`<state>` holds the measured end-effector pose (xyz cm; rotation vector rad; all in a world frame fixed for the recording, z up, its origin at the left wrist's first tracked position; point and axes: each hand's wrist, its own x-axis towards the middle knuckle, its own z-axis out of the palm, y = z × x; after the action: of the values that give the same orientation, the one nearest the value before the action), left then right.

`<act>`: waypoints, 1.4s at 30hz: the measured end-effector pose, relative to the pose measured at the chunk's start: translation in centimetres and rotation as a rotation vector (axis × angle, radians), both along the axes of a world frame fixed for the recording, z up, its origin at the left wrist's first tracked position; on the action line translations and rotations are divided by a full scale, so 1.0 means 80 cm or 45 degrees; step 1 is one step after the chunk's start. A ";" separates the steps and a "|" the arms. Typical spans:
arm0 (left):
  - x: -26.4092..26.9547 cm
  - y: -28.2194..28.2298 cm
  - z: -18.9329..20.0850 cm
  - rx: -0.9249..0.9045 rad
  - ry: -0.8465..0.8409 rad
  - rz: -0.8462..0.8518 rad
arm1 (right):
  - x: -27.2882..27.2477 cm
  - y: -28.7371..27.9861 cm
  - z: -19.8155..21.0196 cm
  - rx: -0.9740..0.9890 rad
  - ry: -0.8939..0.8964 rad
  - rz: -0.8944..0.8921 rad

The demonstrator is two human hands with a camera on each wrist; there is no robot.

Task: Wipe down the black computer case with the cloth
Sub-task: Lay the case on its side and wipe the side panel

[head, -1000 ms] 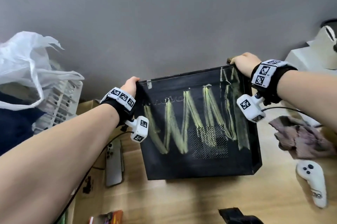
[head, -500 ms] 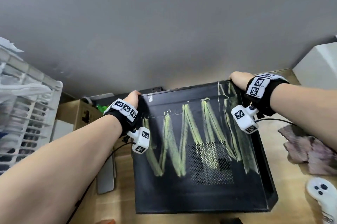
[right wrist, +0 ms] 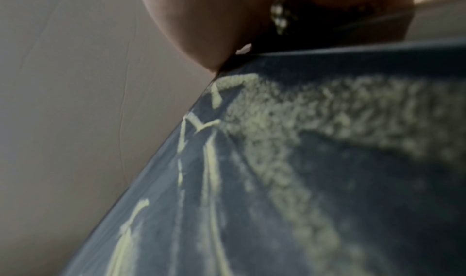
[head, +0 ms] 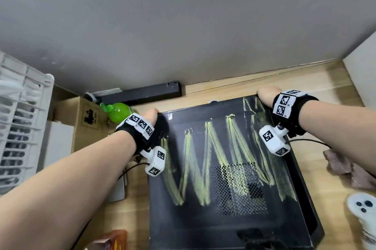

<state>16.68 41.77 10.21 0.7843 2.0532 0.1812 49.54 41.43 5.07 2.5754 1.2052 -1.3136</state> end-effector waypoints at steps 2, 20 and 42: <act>-0.005 -0.003 0.004 -0.009 0.006 -0.050 | 0.006 0.001 -0.003 0.111 -0.006 -0.169; -0.056 -0.076 0.003 0.068 0.041 -0.248 | -0.012 -0.068 0.043 0.610 -0.319 0.312; -0.103 -0.124 0.000 -0.084 -0.338 -0.287 | -0.228 -0.155 0.066 0.586 0.146 1.133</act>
<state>8.41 31.88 10.24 0.8931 1.7001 0.0850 31.29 29.04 10.36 1.6987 2.4822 -1.0353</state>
